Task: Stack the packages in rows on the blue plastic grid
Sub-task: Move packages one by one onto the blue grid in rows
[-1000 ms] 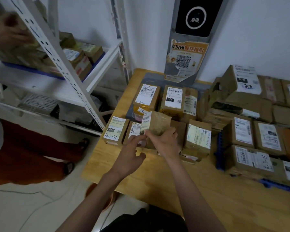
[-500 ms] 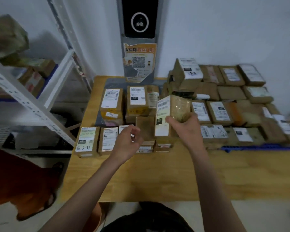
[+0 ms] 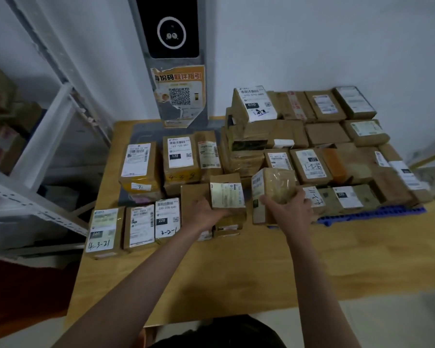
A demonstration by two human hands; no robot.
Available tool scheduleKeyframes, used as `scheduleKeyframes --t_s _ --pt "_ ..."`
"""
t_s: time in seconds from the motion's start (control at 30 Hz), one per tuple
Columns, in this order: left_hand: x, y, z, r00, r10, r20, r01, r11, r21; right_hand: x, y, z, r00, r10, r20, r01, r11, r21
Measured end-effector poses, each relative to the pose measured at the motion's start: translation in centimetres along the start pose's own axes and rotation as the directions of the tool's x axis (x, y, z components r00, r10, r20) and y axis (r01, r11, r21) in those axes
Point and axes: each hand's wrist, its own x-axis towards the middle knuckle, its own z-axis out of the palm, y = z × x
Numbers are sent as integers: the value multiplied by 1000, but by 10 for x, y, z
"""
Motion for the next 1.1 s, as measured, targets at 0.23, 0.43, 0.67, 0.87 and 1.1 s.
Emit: scheduleKeyframes --t_s 0.23,0.43,0.67,0.87,1.1 --pt "17 -1 10 1000 -11 18 10 998 59 5 0 11 994 21 104 -34 991 127" --pt "15 8 16 999 -43 29 42 999 33 1 2 5 990 24 142 -54 975 217" --pt "5 13 20 1000 29 -1 -29 999 40 -9 2 -8 994 -9 110 -21 963 269" --pt "-13 11 16 990 102 -100 -92 991 96 -27 -1 -16 993 -69 95 36 948 317" --pt "-45 -6 7 983 150 -102 -152 988 -10 -66 5 -26 988 -138 71 103 924 368"
